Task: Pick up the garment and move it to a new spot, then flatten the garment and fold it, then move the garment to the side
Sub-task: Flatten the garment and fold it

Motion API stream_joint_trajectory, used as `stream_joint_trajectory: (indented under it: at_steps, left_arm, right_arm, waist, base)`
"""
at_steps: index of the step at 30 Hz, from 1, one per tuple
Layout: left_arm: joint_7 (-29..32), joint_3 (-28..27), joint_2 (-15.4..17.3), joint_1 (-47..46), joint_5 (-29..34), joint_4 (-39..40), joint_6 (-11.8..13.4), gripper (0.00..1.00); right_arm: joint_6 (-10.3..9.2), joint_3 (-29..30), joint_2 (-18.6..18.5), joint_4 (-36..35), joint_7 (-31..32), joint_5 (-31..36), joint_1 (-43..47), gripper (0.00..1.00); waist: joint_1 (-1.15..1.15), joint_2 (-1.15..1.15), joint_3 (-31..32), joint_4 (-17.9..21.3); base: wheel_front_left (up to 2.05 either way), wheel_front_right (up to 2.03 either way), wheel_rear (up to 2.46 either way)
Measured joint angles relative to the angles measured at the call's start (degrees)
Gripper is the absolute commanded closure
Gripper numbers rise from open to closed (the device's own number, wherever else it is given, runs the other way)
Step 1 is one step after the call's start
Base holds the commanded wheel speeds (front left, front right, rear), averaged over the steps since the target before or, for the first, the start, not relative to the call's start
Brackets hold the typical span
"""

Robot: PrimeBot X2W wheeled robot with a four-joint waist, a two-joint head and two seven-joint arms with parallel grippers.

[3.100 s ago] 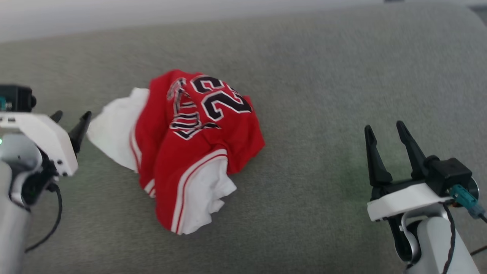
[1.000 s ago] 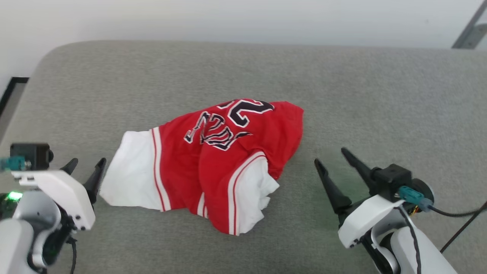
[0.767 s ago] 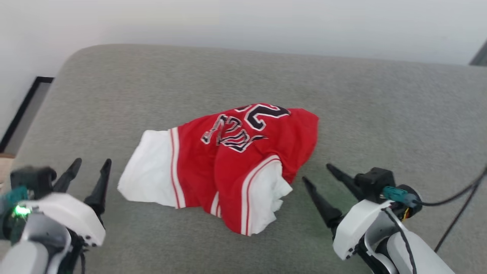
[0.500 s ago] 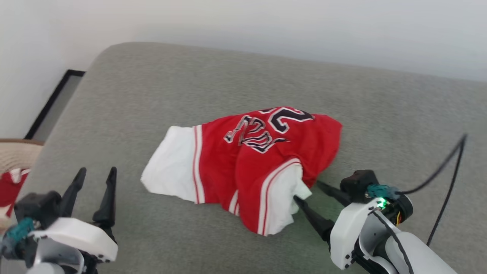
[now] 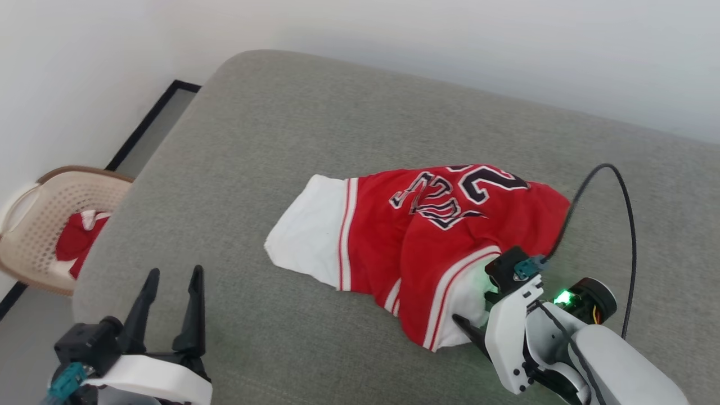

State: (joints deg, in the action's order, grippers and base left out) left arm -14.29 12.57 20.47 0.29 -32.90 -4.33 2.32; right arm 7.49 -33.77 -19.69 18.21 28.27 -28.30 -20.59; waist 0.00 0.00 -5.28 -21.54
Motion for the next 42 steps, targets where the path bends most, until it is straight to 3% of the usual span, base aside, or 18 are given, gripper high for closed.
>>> stream_joint_trajectory:
  at_steps: [1,2,3,4,11,18,32,38,39,40,41,42]
  left_arm:
    - [-0.16,-0.10,-0.60,0.09,0.01,-0.31,-0.09,0.00]
    - [-0.16,-0.10,-0.60,0.09,0.01,-0.31,-0.09,0.00]
    - [-0.36,-0.14,-0.74,0.18,0.20,-0.60,-0.32,0.00]
    - [-0.42,-0.44,-0.99,0.19,0.31,-0.77,-0.40,0.00]
    - [-0.62,-3.39,-4.32,1.10,1.82,-0.96,-1.90,0.00]
    - [-0.63,-7.31,-7.43,2.31,4.26,-0.43,-3.94,0.00]
    - [-0.68,-12.11,-11.18,3.26,8.03,-0.51,-7.23,0.00]
    - [-0.68,-12.93,-11.90,3.08,8.88,-0.98,-8.18,0.00]
    - [-0.67,-13.07,-12.03,3.07,9.01,-1.05,-8.26,0.00]
    - [-0.67,-13.21,-12.16,3.01,9.20,-1.14,-8.37,0.00]
    - [-0.68,-13.40,-12.54,2.87,9.21,-1.31,-8.48,0.00]
    - [-0.68,-13.40,-12.54,2.87,9.21,-1.31,-8.48,0.00]
  right_arm:
    - [0.00,-0.27,0.04,0.73,0.51,0.58,-0.37,0.00]
    - [0.00,-0.27,0.04,0.73,0.51,0.58,-0.37,0.28]
    - [0.00,-0.81,0.04,1.34,0.98,0.85,-0.82,0.73]
    - [0.00,-1.12,0.10,2.00,0.99,0.85,-1.18,1.00]
    - [0.01,-1.02,0.05,3.55,1.05,0.44,-3.23,1.00]
    - [0.01,2.46,-2.34,-0.09,3.54,-1.03,-3.52,1.00]
    - [0.01,17.04,-7.70,-7.36,9.71,-2.24,2.61,1.00]
    - [0.01,21.56,-7.33,-6.88,11.06,-2.77,7.77,1.00]
    - [0.00,21.89,-6.65,-6.58,11.00,-2.91,8.45,0.97]
    - [0.00,21.82,-6.06,-6.38,10.68,-2.82,9.03,0.71]
    - [0.00,21.59,-5.31,-5.95,9.56,-2.57,9.68,0.00]
    - [0.00,21.59,-5.31,-5.95,9.56,-2.57,9.68,0.00]
  waist:
    - [0.00,0.00,-0.06,-0.34]
    - [0.00,0.00,-0.06,-0.34]
    - [0.00,0.00,-0.12,-0.65]
    - [0.00,0.00,-0.19,-0.89]
    - [0.00,0.00,-0.47,-0.87]
    - [0.00,0.00,-0.28,1.20]
    - [0.00,0.00,0.33,6.77]
    - [0.00,0.00,0.02,8.23]
    - [0.00,0.00,-0.04,8.42]
    - [0.00,0.00,-0.11,8.58]
    - [0.00,0.00,-0.25,8.92]
    - [0.00,0.00,-0.25,8.92]
  base:
    - [0.00,0.00,0.00]
    - [0.00,0.00,0.00]
    - [0.00,0.00,0.00]
    - [0.00,0.00,0.00]
    - [0.00,0.00,0.00]
    - [0.00,0.00,0.00]
    - [0.00,0.00,0.00]
    - [0.00,0.00,0.00]
    - [0.00,0.00,0.00]
    - [0.00,0.00,0.00]
    - [0.00,0.00,0.00]
    - [0.00,0.00,0.00]
